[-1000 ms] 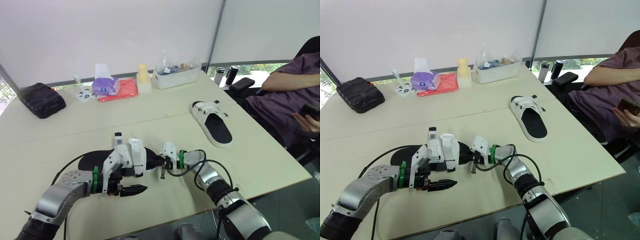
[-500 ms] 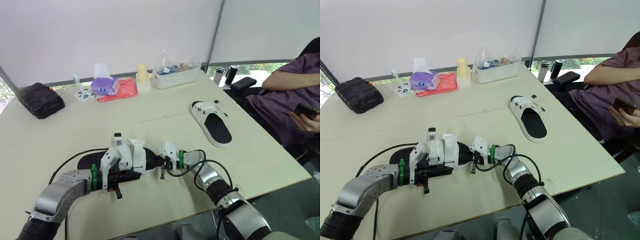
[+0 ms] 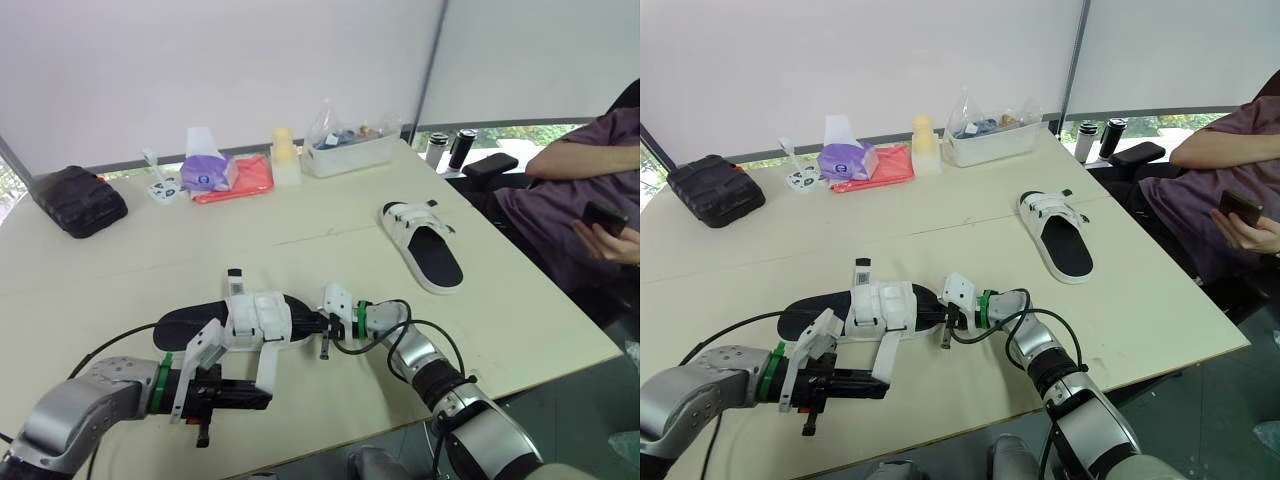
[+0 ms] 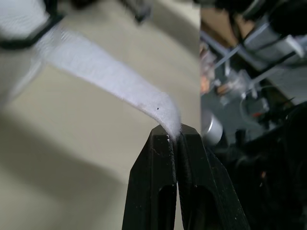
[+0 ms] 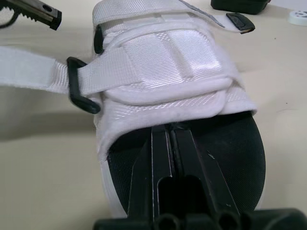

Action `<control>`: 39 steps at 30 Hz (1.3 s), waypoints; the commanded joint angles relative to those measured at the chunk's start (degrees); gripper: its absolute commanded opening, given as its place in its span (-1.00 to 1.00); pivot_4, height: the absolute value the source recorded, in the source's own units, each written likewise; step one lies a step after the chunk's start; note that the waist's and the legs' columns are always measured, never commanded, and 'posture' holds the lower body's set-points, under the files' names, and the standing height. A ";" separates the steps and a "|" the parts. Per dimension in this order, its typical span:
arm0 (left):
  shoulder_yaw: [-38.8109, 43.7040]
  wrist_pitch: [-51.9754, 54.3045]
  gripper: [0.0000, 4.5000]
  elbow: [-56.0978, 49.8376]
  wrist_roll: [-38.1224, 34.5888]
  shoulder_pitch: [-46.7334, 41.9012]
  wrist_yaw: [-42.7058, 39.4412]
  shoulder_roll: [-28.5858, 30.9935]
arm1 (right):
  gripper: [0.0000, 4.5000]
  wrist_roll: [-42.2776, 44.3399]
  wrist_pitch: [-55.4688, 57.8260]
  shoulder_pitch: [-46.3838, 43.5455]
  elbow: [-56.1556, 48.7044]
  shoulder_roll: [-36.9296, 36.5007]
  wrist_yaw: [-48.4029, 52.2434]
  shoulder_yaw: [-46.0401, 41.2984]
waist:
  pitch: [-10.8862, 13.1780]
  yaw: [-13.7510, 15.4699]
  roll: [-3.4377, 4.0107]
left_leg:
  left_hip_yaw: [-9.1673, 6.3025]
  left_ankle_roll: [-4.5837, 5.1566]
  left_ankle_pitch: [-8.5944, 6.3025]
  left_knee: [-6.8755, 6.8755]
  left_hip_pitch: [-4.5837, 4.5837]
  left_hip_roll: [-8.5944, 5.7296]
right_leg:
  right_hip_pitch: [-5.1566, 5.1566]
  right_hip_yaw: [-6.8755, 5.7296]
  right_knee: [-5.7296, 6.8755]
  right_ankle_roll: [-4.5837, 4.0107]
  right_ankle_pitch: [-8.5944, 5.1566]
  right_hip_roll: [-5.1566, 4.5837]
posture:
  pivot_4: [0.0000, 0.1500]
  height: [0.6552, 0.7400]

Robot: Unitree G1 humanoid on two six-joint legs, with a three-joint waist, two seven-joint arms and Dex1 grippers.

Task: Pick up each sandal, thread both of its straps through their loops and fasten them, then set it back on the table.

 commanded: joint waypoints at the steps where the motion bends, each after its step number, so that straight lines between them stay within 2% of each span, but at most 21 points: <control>1: 6.29 4.53 -0.97 0.78 -9.53 -5.72 5.90 -4.56 | -1.00 -6.80 4.93 4.81 8.60 -2.07 -0.61 3.83 | -0.01 0.03 -0.05 | -0.01 0.00 0.00 0.00 0.00 0.00 | 0.01 -0.01 0.00 0.01 0.00 0.00 | 1.00 1.00; 2: 7.22 5.67 -0.97 1.17 -11.11 -6.89 7.38 -5.63 | -1.00 -6.81 4.93 4.81 8.60 -2.07 -0.61 3.84 | -0.02 -0.03 -0.07 | -0.02 0.00 0.00 0.00 0.00 0.00 | 0.03 -0.04 0.00 0.01 0.01 0.00 | 1.00 1.00; 4: 10.82 8.95 -0.97 7.15 -15.24 -13.16 15.29 -10.18 | -1.00 -6.78 5.02 4.78 8.57 -2.01 -0.61 3.83 | -0.08 0.07 -0.13 | -0.02 0.00 0.01 0.00 0.02 0.00 | 0.05 -0.03 0.00 0.03 0.01 0.00 | 1.00 1.00; 6: 12.66 11.00 -0.97 11.68 -16.02 -17.35 21.03 -13.05 | -1.00 -6.81 5.06 4.84 8.49 -1.99 -0.60 3.85 | -0.08 0.02 -0.23 | -0.04 0.00 0.02 0.03 0.05 -0.02 | 0.09 -0.06 0.01 0.06 0.03 0.01 | 1.00 1.00; 13: 7.80 10.14 -0.97 15.39 -9.11 -21.98 21.39 -13.15 | -1.00 -6.90 5.12 4.84 8.44 -1.94 -0.57 3.93 | -0.09 0.06 -0.23 | -0.06 -0.33 0.18 -0.01 0.06 -0.03 | 0.09 -0.06 0.02 0.07 0.04 0.03 | 1.00 1.00; 16: 8.82 9.64 -0.62 17.35 -8.40 -23.73 21.50 -13.66 | -1.00 -6.76 5.20 4.78 8.41 -1.90 -0.95 3.78 | -0.08 0.02 -0.22 | -0.06 -0.35 0.19 0.00 0.06 -0.05 | 0.11 -0.06 0.02 0.06 0.04 0.02 | 1.00 1.00; 21: 9.03 7.09 0.45 18.27 -5.87 -25.19 20.78 -13.23 | -1.00 -6.79 5.06 4.88 8.61 -2.01 -1.07 3.70 | -0.10 -0.01 -0.22 | -0.06 -0.36 0.19 0.00 0.06 -0.04 | 0.11 -0.06 0.03 0.06 0.04 0.02 | 1.00 1.00; 25: 10.00 5.32 0.45 19.07 -5.36 -29.00 18.22 -11.30 | -1.00 -6.75 5.10 4.78 8.70 -1.90 -1.23 3.61 | -0.10 -0.01 -0.20 | -0.07 -0.37 0.19 -0.01 0.07 -0.04 | 0.11 -0.07 0.03 0.07 0.04 0.03 | 1.00 1.00; 28: 8.91 1.65 0.45 21.13 -1.76 -31.80 17.29 -10.11 | -1.00 -6.76 5.06 4.64 8.83 -1.81 -1.23 3.62 | -0.11 -0.03 -0.21 | -0.06 -0.37 0.20 0.00 0.08 -0.04 | 0.13 -0.07 0.03 0.07 0.04 0.03 | 1.00 1.00; 30: 3.91 -4.54 0.45 19.29 3.89 -31.40 10.63 -6.50 | -1.00 -6.80 5.03 4.53 8.91 -1.75 -1.23 3.66 | -0.10 -0.09 -0.20 | -0.04 -0.37 0.19 -0.01 0.09 -0.05 | 0.12 -0.07 0.03 0.07 0.04 0.03 | 1.00 1.00; 33: -1.68 -9.95 0.45 16.62 8.70 -29.63 1.94 -1.54 | -1.00 -6.83 5.02 4.52 8.85 -1.79 -1.18 3.72 | -0.11 -0.11 -0.09 | 0.01 -0.57 0.16 -0.06 0.13 -0.05 | 0.10 -0.02 0.04 0.06 0.03 0.10 | 1.00 1.00; 37: -3.98 -12.79 0.45 15.33 10.91 -28.57 -5.74 3.51 | -1.00 -6.87 5.01 4.69 8.68 -2.06 -1.09 3.77 | -0.07 -0.06 -0.11 | 0.01 -0.63 0.15 -0.04 0.14 -0.02 | 0.12 0.01 0.03 0.03 0.02 0.19 | 1.00 1.00; 39: -4.51 -14.08 0.45 15.47 11.97 -28.65 -7.45 4.11 | -1.00 -6.90 4.96 4.75 8.72 -2.14 -1.03 3.81 | -0.07 -0.07 -0.11 | -0.01 -0.62 0.14 -0.04 0.12 -0.01 | 0.09 0.00 0.04 0.02 0.01 0.20 | 1.00 1.00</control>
